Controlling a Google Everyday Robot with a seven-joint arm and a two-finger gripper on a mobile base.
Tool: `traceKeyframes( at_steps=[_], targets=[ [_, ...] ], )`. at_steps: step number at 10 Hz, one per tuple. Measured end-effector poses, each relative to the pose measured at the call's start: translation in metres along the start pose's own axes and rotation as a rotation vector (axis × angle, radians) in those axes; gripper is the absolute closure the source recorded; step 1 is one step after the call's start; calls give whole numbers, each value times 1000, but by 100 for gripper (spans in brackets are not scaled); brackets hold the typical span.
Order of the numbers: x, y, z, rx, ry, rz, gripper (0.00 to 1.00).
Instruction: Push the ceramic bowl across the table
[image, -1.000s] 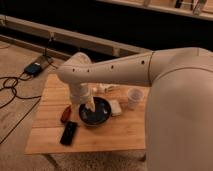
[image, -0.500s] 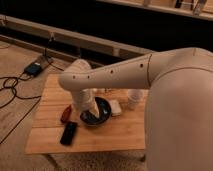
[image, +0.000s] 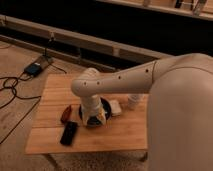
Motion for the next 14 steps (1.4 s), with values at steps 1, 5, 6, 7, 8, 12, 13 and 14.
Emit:
traceKeyframes(
  at_steps=[1, 5, 6, 7, 8, 12, 13, 14],
  targets=[
    [-6, -2, 9, -19, 5, 14, 35],
    [-34, -16, 30, -81, 0, 78, 35],
    [-39, -21, 33, -87, 0, 93, 35],
    [-42, -25, 35, -94, 0, 105, 35],
    [-46, -28, 37, -102, -1, 117, 35],
    [-60, -37, 43, -132, -12, 155, 35],
    [-65, -38, 44, -143, -17, 164, 35],
    [-70, -40, 45, -156, -22, 177, 35]
  ],
)
